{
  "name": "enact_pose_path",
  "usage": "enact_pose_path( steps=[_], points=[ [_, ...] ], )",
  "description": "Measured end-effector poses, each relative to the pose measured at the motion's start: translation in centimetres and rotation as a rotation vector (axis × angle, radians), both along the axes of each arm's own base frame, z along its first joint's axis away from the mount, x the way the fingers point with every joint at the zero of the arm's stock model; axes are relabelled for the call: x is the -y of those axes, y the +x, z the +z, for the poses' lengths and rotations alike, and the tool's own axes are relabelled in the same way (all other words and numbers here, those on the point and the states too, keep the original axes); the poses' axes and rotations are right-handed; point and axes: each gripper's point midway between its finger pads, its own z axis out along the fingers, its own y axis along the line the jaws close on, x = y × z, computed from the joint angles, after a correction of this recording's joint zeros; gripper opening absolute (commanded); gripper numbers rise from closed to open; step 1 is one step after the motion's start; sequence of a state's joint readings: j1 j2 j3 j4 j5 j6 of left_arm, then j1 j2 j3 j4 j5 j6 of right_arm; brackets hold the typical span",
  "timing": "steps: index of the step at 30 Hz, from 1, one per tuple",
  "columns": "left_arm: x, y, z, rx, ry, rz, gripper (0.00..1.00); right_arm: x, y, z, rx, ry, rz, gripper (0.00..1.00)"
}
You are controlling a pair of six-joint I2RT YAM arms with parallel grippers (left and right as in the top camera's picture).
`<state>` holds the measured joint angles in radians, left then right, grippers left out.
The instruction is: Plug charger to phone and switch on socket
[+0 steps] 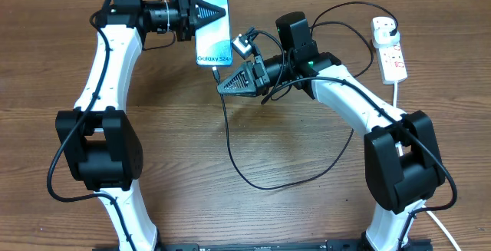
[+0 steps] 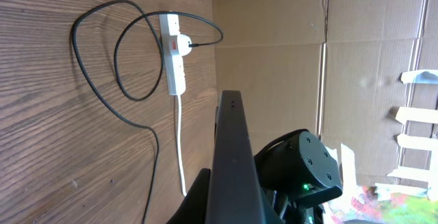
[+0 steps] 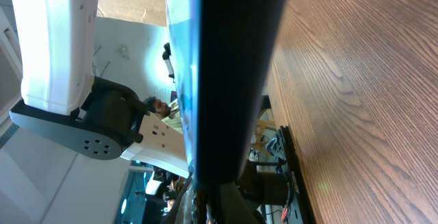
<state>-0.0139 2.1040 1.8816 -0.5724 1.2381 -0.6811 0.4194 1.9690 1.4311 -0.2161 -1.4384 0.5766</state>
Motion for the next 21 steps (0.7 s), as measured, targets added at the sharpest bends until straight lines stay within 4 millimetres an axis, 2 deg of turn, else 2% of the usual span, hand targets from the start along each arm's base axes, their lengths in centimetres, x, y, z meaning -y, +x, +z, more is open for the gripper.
enact_pose_path(
  steps=[21],
  points=[
    [0.00, -0.10, -0.03, 0.000, -0.001, -0.003, 0.05, -0.01, 0.01, 0.07, 0.005, 0.004, 0.001, 0.04]
  ],
)
